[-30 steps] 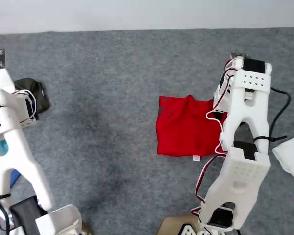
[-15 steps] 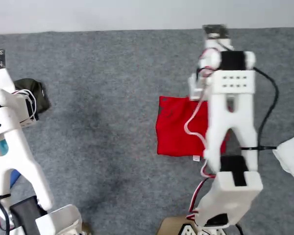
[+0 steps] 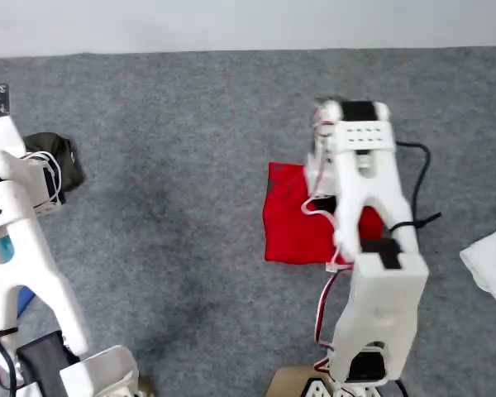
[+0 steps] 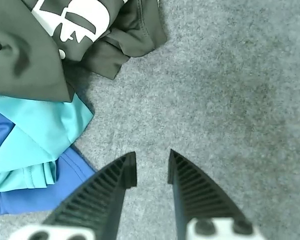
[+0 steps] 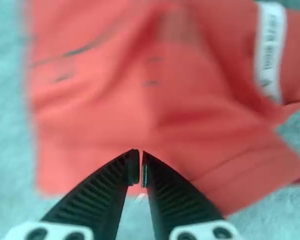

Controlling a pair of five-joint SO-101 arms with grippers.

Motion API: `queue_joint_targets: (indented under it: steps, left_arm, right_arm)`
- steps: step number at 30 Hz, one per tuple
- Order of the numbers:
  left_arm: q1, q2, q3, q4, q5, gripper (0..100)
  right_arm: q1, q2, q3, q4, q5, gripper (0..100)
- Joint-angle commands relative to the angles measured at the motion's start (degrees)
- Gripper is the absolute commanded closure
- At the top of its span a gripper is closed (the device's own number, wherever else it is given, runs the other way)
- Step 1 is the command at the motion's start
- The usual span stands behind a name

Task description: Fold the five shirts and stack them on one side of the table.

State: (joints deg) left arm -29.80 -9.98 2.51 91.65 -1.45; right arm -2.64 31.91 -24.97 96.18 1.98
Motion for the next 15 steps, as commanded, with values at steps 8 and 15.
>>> queue_joint_targets:
  steps: [8, 15]
  left_arm:
    - [0.4, -2.4, -0.8, 0.3, 0.1, 89]
    - [0.4, -2.4, -0.8, 0.3, 0.1, 89]
  right_arm:
    - [8.0, 2.8, -14.5, -9.7, 9.8, 99.0]
    - [6.7, 3.1, -16.7, -10.2, 9.8, 99.0]
